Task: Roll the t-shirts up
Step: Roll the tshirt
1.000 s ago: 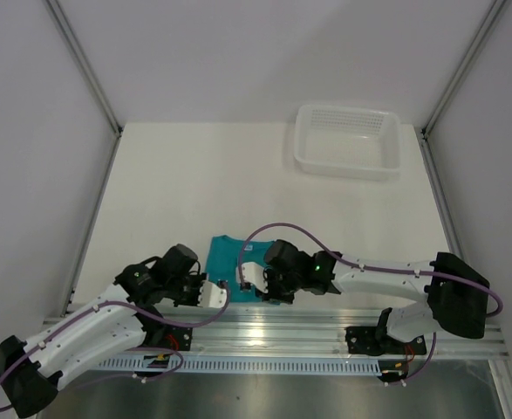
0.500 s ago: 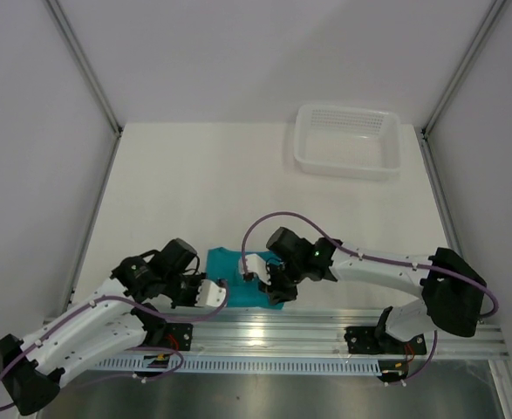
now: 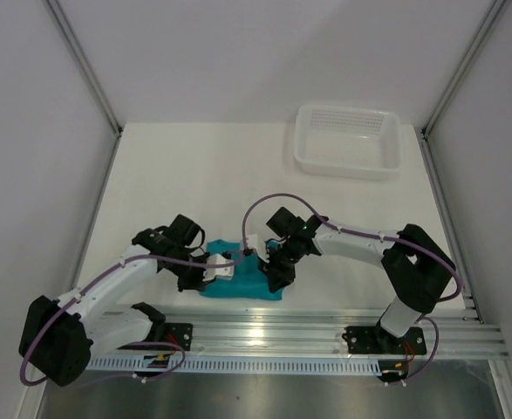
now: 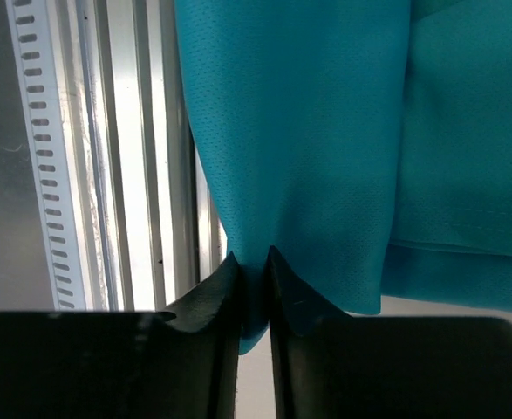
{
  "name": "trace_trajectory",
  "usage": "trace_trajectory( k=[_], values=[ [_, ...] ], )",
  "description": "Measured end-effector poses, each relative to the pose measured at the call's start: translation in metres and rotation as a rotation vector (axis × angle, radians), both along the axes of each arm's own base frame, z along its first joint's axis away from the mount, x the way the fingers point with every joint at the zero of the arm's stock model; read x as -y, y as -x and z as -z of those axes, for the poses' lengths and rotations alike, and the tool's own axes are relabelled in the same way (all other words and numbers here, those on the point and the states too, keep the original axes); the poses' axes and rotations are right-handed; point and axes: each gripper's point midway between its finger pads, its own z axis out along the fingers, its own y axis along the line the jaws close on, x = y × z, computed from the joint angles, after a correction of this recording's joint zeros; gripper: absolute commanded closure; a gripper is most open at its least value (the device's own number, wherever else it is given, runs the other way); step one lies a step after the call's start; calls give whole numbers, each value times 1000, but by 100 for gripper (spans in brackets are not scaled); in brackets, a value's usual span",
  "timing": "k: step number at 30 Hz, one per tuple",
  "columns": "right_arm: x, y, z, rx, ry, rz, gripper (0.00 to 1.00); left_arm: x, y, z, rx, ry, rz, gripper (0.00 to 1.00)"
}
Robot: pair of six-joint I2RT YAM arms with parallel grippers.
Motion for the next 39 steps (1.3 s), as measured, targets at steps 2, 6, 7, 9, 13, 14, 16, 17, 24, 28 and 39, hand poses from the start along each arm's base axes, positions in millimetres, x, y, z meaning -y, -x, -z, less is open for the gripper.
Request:
trace_trajectory(
  k=[2, 6, 7, 9, 13, 14, 16, 17, 24, 28, 39],
  values=[
    [0, -4, 2, -9, 4, 10, 70, 0, -2, 2, -22, -2, -8, 89],
    [3, -11, 3, -7, 15, 40, 59, -2, -9, 6, -71, -13, -48, 99],
    [3, -13, 3, -6, 18, 47, 49, -3, -11, 6, -83, -15, -58, 99],
    [5, -18, 3, 0, 24, 67, 30, -2, -15, 3, -101, -6, -78, 99],
    [5, -28, -9, 66, -18, 107, 1, 0, -20, -4, -113, 24, -103, 99],
    [5, -29, -14, 90, -41, 111, 1, 0, -20, -5, -117, 26, -103, 99],
    [6, -28, -23, 128, -89, 116, 1, 1, -17, -6, -128, 30, -102, 99],
    [6, -28, -27, 140, -106, 121, 0, 1, -16, -6, -135, 31, -102, 99],
    [5, -31, -26, 162, -134, 176, 0, -2, -21, -3, -208, 18, -161, 99],
    [4, -37, -25, 191, -138, 200, 0, -5, -34, 0, -257, 11, -237, 99],
    [7, -67, -79, 504, -233, 346, 1, -1, -58, 10, -398, 0, -318, 99]
  ],
)
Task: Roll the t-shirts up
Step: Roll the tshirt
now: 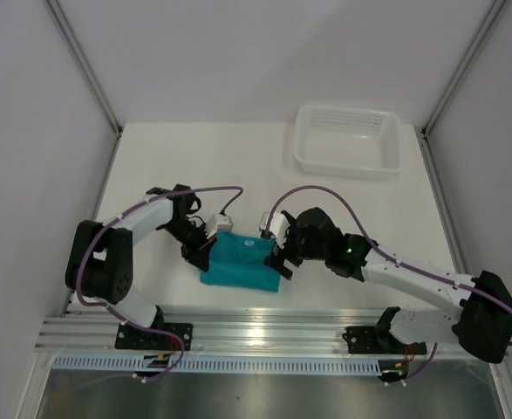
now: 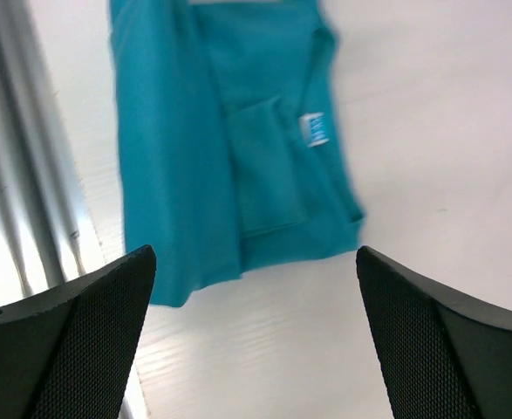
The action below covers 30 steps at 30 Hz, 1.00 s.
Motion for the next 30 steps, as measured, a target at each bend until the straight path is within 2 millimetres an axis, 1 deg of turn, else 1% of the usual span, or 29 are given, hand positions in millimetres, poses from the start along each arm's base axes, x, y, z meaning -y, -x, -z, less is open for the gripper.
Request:
trace_trajectory(
  k=[3, 4, 7, 9, 12, 14, 15, 16, 17, 18, 19, 20, 21, 22, 24, 26, 28, 29, 30],
  values=[
    [3, -20, -24, 159, -11, 105, 1, 1, -5, -2, -12, 6, -12, 99],
    [6, -27, -30, 196, -11, 140, 1, 1, -6, -2, -14, 6, -17, 99],
    [19, -55, -45, 298, -9, 290, 0, 1, -9, -3, -19, 5, -21, 99],
    [28, -73, -60, 337, -51, 398, 1, 2, -9, -2, -29, 3, -26, 99],
    [33, -87, -82, 354, -146, 475, 1, 2, -8, 0, -41, -1, -29, 99],
    [31, -84, -95, 347, -205, 453, 1, 2, -8, 1, -49, -3, -34, 99],
    [27, -80, -100, 338, -234, 422, 9, 2, -8, 1, -49, -4, -36, 99],
    [21, -73, -104, 326, -256, 384, 22, 2, -8, 1, -50, -4, -37, 99],
    [14, -66, -105, 309, -274, 348, 53, 2, -8, 1, -52, -5, -41, 99],
    [6, -57, -105, 288, -288, 320, 67, 2, -9, 1, -51, -5, -43, 99],
    [-1, -48, -102, 262, -295, 293, 79, 2, -9, 1, -52, -6, -46, 99],
    [-10, -36, -98, 231, -296, 263, 96, 2, -9, 1, -53, -6, -48, 99],
    [-20, -22, -92, 205, -297, 225, 100, 2, -9, 1, -53, -6, -48, 99],
    [-29, -6, -83, 171, -293, 185, 100, 2, -9, 1, -53, -6, -49, 99],
    [-42, 24, -58, 108, -282, 121, 100, 2, -9, 1, -53, -6, -49, 99],
    [-46, 52, -24, 42, -252, 68, 100, 2, -9, 1, -53, -7, -51, 99],
    [-42, 63, 6, -1, -208, 61, 100, 2, -9, 1, -56, -7, -54, 99],
    [-40, 65, 19, -20, -183, 68, 100, 2, -9, 1, -58, -8, -55, 99],
    [-40, 65, 28, -30, -166, 76, 100, 2, -9, 1, -59, -8, -56, 99]
  ],
)
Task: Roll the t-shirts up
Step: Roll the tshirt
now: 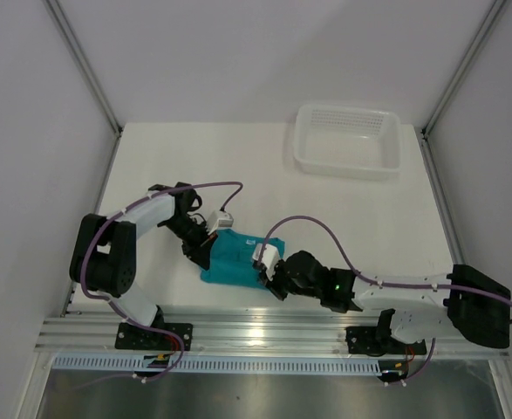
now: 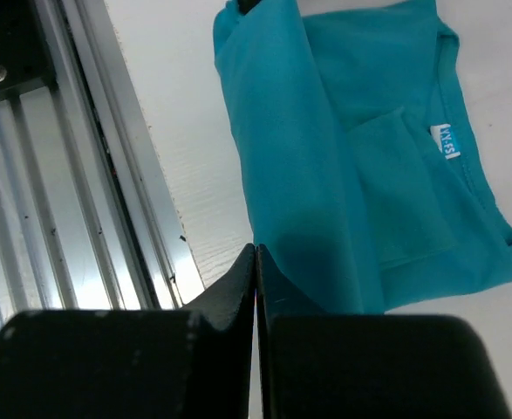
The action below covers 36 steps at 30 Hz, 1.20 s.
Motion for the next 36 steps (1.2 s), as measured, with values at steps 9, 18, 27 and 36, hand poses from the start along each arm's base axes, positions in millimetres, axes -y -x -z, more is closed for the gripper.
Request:
trace_trajectory(
  k=[9, 18, 27, 36],
  values=[
    [-21, -4, 29, -61, 0, 34, 100, 0, 1, 1, -16, -5, -13, 96],
    [-36, -22, 25, -86, -22, 79, 100, 0, 1, 1, -18, -7, -15, 91],
    [-35, -45, 30, -103, -28, 146, 100, 1, -1, 0, -17, -9, -23, 72],
    [-29, -67, 28, -164, -81, 227, 100, 1, -9, -4, 5, -17, -39, 55]
  ],
)
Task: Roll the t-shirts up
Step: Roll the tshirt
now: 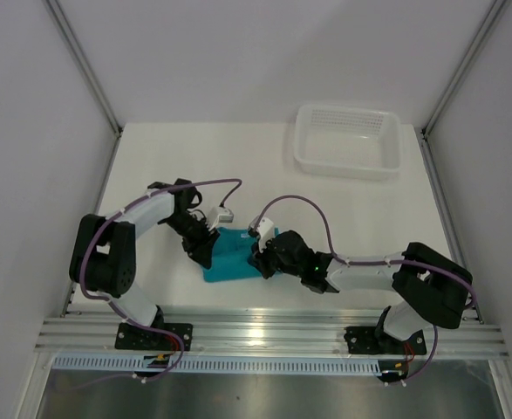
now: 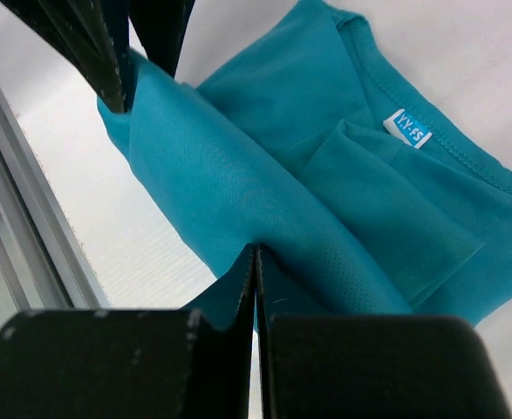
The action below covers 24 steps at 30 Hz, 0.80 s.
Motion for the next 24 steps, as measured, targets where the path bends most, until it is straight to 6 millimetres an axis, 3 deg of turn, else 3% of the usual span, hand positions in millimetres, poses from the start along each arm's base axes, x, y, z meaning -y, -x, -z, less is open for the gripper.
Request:
trace_trajectory(
  k=[5, 6, 7, 10, 13, 24],
  values=[
    [-3, -5, -8, -19, -51, 16, 100, 1, -4, -7, 28, 6, -7, 58],
    [-4, -6, -8, -22, -57, 18, 100, 2, -5, -8, 31, 7, -11, 61],
    [-4, -7, -9, -24, -63, 23, 100, 2, -6, -9, 37, 8, -15, 72],
    [-4, -11, -10, -31, -77, 31, 100, 3, -9, -10, 43, 9, -30, 89],
    [-2, -15, -5, -42, -73, 43, 100, 4, -11, -10, 44, 7, -37, 95],
    [3, -29, 15, -118, -80, 77, 100, 5, -31, -4, 44, -27, -93, 90]
  ],
)
